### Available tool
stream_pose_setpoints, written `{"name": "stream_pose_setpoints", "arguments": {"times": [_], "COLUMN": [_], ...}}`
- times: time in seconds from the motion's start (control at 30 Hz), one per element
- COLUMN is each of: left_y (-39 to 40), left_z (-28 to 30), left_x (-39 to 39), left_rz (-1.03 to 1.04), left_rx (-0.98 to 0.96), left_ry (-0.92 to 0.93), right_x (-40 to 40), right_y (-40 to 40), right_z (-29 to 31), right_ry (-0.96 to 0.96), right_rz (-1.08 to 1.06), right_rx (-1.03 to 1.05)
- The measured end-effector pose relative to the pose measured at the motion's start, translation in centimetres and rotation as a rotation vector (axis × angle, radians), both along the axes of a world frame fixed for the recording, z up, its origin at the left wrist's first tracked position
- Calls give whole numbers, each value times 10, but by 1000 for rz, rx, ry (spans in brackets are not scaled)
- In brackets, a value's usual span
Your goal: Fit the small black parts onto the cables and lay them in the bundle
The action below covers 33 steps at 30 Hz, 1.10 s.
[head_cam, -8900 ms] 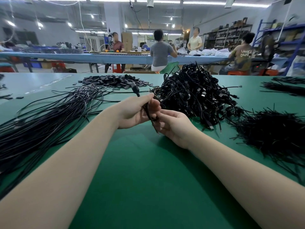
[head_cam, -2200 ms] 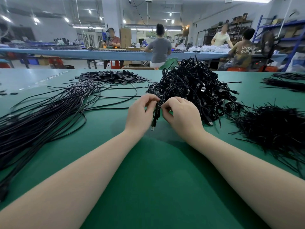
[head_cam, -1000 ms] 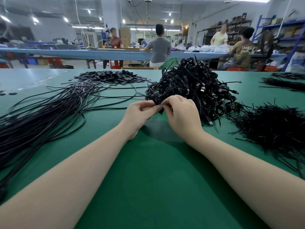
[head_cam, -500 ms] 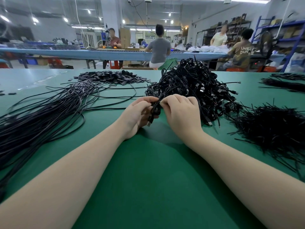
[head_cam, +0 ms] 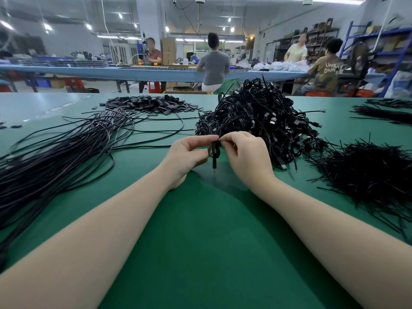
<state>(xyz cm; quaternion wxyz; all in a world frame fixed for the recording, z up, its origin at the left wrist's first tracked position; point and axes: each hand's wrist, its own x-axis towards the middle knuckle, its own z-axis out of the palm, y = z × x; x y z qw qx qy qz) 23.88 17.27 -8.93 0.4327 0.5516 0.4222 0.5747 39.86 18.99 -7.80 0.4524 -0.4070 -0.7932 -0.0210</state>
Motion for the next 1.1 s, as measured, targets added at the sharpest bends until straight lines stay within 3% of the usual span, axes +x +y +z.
{"name": "stream_pose_setpoints", "arguments": {"times": [0.33,0.47,0.73,0.9,1.1], "left_y": [1,-2,-2,-3,-5], "left_z": [-2,0,11,16,13], "left_x": [3,8,7,4,4], "left_rz": [172,90,57,-23,3], "left_rx": [90,76,-160,-197,-161], "left_ry": [157,-8,-88,-193,-131], "right_x": [-2,-2,-7,-7,-1], "right_y": [-1,-3,-10,-7,-4], "right_z": [-3,-1,1,1,-1], "right_ry": [-61,-70,-112,-170,-58], "right_rz": [-22,-60,-18,-37,-39], "right_rx": [57,130,335,566,430]}}
